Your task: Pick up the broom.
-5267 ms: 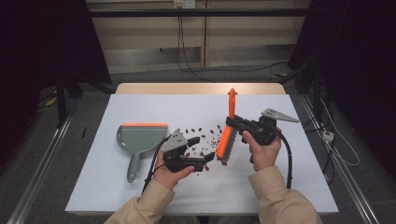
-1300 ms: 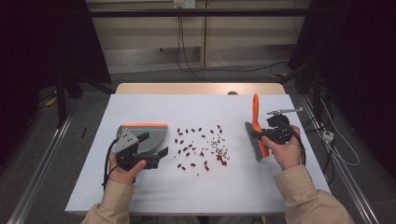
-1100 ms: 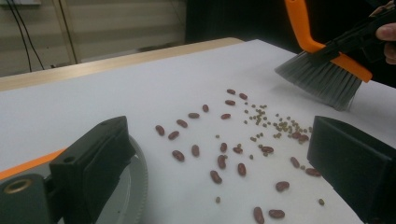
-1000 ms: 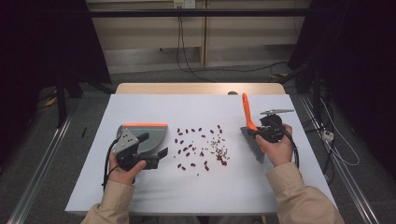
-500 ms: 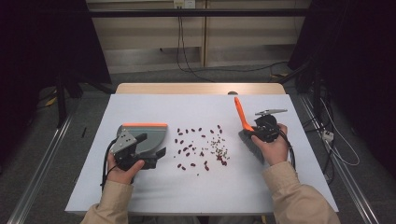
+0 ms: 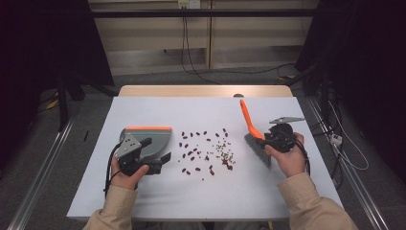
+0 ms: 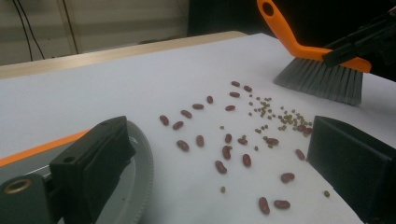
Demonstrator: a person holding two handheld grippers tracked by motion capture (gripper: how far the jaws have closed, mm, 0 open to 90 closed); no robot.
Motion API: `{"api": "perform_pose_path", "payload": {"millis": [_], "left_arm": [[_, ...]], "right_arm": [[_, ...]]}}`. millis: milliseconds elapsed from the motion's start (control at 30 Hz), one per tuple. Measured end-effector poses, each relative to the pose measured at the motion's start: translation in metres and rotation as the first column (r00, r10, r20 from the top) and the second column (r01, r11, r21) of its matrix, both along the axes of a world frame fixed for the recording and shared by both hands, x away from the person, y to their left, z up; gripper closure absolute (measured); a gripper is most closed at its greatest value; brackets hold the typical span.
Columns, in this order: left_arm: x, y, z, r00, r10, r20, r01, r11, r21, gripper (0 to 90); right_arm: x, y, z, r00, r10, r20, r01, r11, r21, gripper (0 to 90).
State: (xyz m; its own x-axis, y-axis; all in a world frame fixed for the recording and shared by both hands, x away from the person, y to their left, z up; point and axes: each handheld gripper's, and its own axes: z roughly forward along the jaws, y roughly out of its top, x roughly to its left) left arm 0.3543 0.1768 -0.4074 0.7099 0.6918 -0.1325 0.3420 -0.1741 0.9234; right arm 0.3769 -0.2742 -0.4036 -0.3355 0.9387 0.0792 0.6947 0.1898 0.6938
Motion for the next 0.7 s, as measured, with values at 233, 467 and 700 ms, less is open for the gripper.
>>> {"api": "perform_pose_path", "payload": {"millis": [233, 467, 700], "left_arm": [[-0.001, 0.003, -0.001, 1.0000, 0.002, -0.001, -0.002, 1.0000, 0.007, 5.9], [-0.002, 0.011, -0.002, 0.9999, 0.013, -0.002, -0.013, 0.9999, 0.005, 5.9], [-0.002, 0.020, -0.004, 0.9997, 0.021, -0.007, -0.021, 0.9997, 0.010, 5.9]], "right_arm": [[0.000, 0.004, -0.008, 0.9998, 0.020, -0.001, -0.020, 0.999, -0.040, 68.3], [0.000, 0.009, -0.010, 0.9999, -0.010, -0.010, 0.010, 0.999, -0.036, 70.8], [0.000, 0.012, -0.010, 1.0000, -0.003, -0.006, 0.003, 1.000, -0.004, 71.0]]}}
